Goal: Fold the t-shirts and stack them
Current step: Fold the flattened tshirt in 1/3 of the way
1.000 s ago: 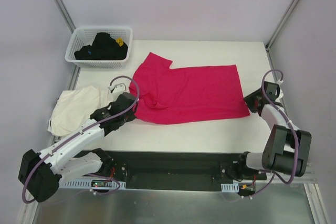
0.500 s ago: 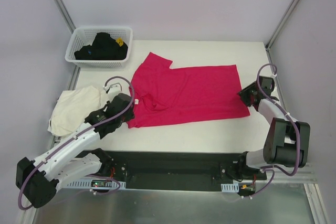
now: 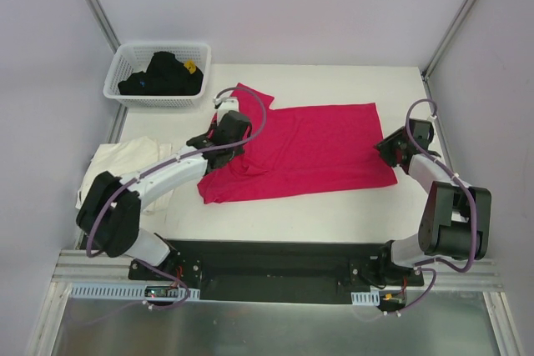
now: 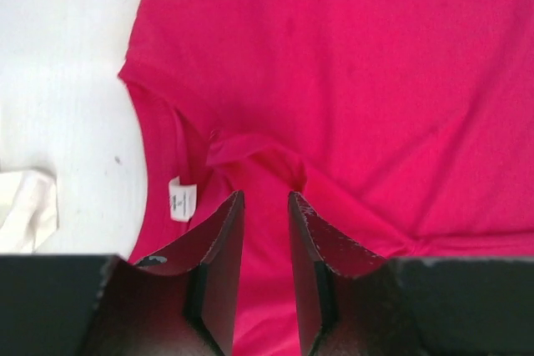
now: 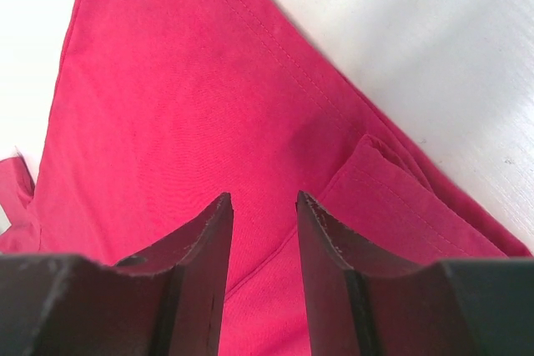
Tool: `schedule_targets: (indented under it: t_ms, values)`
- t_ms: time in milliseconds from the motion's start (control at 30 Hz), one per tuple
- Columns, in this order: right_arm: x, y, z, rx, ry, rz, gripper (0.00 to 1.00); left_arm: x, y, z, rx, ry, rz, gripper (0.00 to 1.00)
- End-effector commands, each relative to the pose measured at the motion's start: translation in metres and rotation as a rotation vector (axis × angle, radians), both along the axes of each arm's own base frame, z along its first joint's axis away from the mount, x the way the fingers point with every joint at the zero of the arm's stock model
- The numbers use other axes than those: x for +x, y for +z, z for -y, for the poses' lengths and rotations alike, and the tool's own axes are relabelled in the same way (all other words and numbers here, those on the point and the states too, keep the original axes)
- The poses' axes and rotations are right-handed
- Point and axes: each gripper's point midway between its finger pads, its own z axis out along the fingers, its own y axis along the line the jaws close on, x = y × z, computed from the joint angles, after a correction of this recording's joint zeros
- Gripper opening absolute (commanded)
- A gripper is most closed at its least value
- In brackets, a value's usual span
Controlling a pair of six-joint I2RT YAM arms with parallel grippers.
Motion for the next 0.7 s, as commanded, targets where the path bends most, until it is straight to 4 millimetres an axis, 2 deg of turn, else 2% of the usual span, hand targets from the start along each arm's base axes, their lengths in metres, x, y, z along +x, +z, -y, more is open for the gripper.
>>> schedule_targets:
  t_ms: [0,133,300,433,667]
  values:
    - [0.011,0.021,0.0,-0.008,0.009,0.068,0.39,0.033,0.013,0.008,0.043,-0.014,0.082,0.24]
    - [0.008,0.022,0.002,-0.007,0.007,0.07,0.4,0.039,0.005,0.003,0.074,0.015,0.105,0.25]
    - [0.007,0.022,0.003,0.001,0.007,0.071,0.4,0.038,-0.005,-0.017,0.137,0.091,0.115,0.27]
    - [0.006,0.022,0.003,0.007,0.009,0.072,0.4,0.035,-0.021,-0.026,0.147,0.137,0.093,0.28]
    - [0.005,0.024,0.005,0.012,0.004,0.079,0.4,0.022,-0.059,-0.023,0.115,0.145,0.006,0.28]
